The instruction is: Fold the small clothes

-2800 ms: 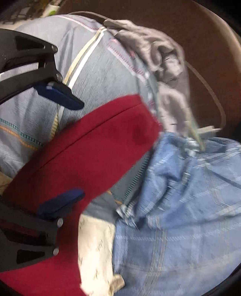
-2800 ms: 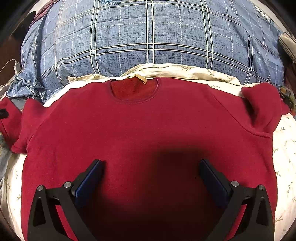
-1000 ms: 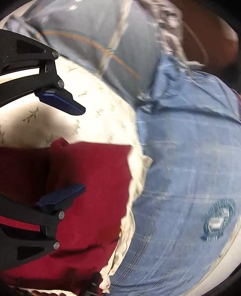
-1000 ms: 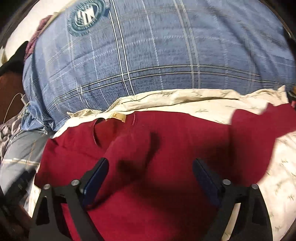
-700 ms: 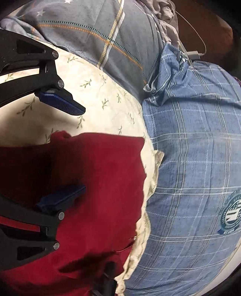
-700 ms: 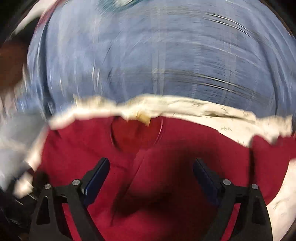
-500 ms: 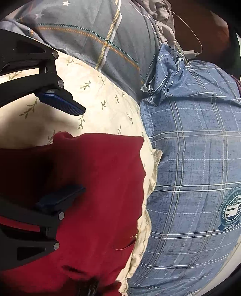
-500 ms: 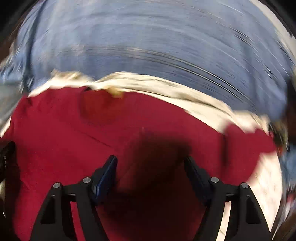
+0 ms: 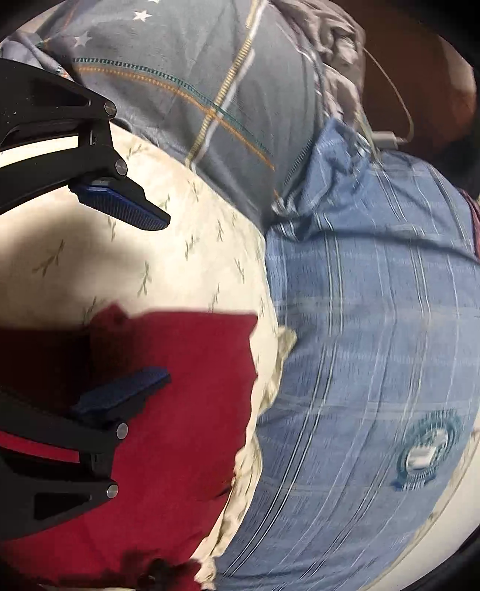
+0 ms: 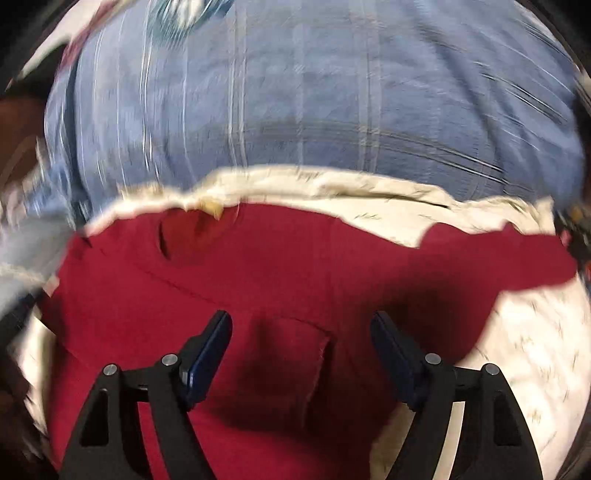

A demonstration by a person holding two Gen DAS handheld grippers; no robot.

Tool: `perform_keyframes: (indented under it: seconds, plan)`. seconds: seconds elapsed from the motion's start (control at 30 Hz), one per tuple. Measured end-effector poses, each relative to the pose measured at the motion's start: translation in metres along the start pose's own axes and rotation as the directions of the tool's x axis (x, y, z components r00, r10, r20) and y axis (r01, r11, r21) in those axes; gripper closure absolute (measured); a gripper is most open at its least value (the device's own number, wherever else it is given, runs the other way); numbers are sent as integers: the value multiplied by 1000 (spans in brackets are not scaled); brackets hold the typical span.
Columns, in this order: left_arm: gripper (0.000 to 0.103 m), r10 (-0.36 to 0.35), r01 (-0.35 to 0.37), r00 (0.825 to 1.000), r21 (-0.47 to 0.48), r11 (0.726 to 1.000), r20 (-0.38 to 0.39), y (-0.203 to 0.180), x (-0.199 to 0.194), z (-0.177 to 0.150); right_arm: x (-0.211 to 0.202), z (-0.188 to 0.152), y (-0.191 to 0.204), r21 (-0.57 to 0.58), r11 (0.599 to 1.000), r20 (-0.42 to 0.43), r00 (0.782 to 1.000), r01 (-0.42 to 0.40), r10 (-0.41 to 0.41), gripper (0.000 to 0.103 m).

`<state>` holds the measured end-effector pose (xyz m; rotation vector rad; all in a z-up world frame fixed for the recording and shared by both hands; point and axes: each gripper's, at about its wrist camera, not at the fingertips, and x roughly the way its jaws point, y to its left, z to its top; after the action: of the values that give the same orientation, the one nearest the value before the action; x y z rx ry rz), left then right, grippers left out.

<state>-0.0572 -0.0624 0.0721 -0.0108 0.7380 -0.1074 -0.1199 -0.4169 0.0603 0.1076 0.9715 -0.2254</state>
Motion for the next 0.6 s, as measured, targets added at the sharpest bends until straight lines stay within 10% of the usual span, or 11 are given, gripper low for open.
perform_keyframes:
  seconds: [0.13, 0.27, 0.6]
  plan:
    - [27, 26, -27, 1000, -24, 999, -17, 8, 9, 2, 9, -13, 10, -104, 995, -1, 1000, -3, 3, 52]
    - [27, 23, -24, 999, -38, 999, -36, 7, 15, 3, -2, -18, 27, -219, 973, 49, 996, 80, -71, 97]
    - [27, -15, 16, 1000, -52, 999, 11, 6, 10, 1, -16, 29, 5, -102, 976, 181, 968, 191, -171, 98]
